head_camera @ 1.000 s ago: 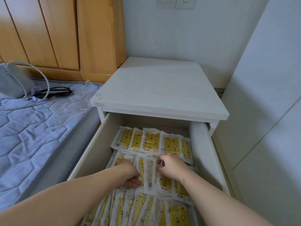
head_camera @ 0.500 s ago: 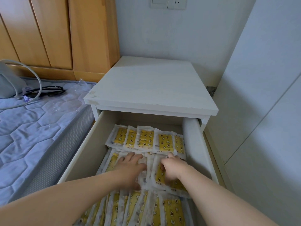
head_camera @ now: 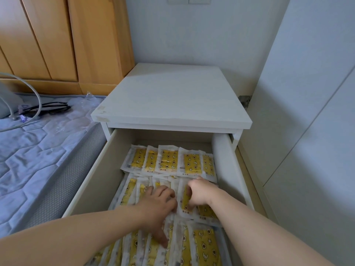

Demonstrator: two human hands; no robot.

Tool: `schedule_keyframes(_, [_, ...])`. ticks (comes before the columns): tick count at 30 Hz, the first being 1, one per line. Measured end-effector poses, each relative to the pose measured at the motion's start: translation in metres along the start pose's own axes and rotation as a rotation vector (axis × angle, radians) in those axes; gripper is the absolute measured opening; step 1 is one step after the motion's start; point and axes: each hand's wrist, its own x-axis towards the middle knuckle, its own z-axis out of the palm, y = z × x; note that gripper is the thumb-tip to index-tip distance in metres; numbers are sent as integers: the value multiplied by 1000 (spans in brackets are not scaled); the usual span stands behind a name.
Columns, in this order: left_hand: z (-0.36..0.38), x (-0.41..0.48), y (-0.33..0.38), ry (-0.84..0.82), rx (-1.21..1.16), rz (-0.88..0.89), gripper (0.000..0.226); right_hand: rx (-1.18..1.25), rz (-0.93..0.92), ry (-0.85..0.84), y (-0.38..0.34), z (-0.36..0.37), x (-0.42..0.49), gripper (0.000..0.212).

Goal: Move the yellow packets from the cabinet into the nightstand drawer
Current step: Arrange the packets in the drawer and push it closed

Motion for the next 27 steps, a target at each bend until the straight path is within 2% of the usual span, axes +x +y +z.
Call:
schedule_keyframes(4, [10, 2, 6, -34, 36, -21, 108, 24, -11, 20, -2, 0, 2, 45])
schedule_keyframes(7, [7, 3, 5, -43, 6, -45, 108, 28, -8, 16, -2, 0, 2, 45])
schedule_keyframes(14, [-19, 0, -10, 124, -244, -154, 64, 125, -53, 42, -13, -12, -8, 28])
schedule_keyframes(20, [-33, -13, -16, 206, -343, -244, 47, 114, -56, 68, -26, -23, -28, 35])
schedule_keyframes(27, [-52, -59, -9, 414, -481, -357, 33, 198, -78, 235, -36, -30, -68, 34])
